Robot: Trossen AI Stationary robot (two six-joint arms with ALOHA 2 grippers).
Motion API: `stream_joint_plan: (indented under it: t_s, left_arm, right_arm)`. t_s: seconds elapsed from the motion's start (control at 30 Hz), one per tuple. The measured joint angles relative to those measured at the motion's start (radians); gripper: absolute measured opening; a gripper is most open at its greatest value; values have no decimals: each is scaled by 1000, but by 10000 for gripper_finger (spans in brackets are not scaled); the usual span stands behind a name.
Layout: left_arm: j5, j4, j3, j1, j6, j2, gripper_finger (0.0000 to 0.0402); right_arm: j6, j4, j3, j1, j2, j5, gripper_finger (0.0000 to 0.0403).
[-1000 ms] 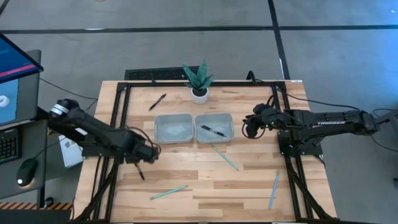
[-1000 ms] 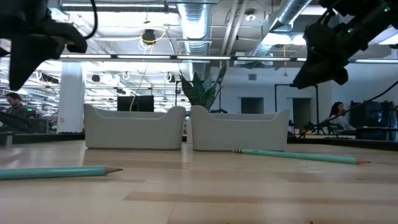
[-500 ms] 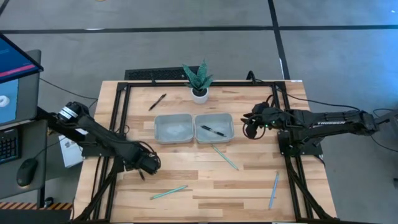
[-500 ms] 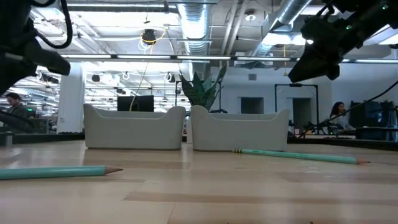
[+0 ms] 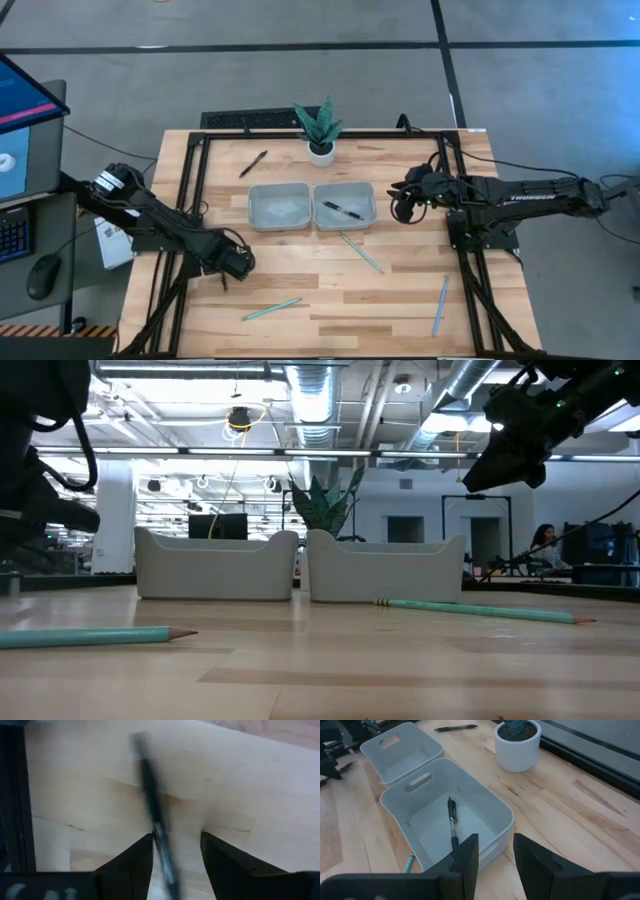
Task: Sort pens & pencils
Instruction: Put the bottom black pen into the right gray bin
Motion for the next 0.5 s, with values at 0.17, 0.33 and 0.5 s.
stream_joint_plan:
  t_s: [0.17,0.33,0.5]
  left_arm:
    - [-4,1,-1,-1,2,0,156]
    - [7,-21,-1,-1,12,0,156]
    - [-13,-26,-11,-1,19,-1,156]
  right_arm:
    - [0,0,0,0,0,0,143]
    - [-2,1,0,0,0,0,143]
    - [-2,10,0,-1,0,3,143]
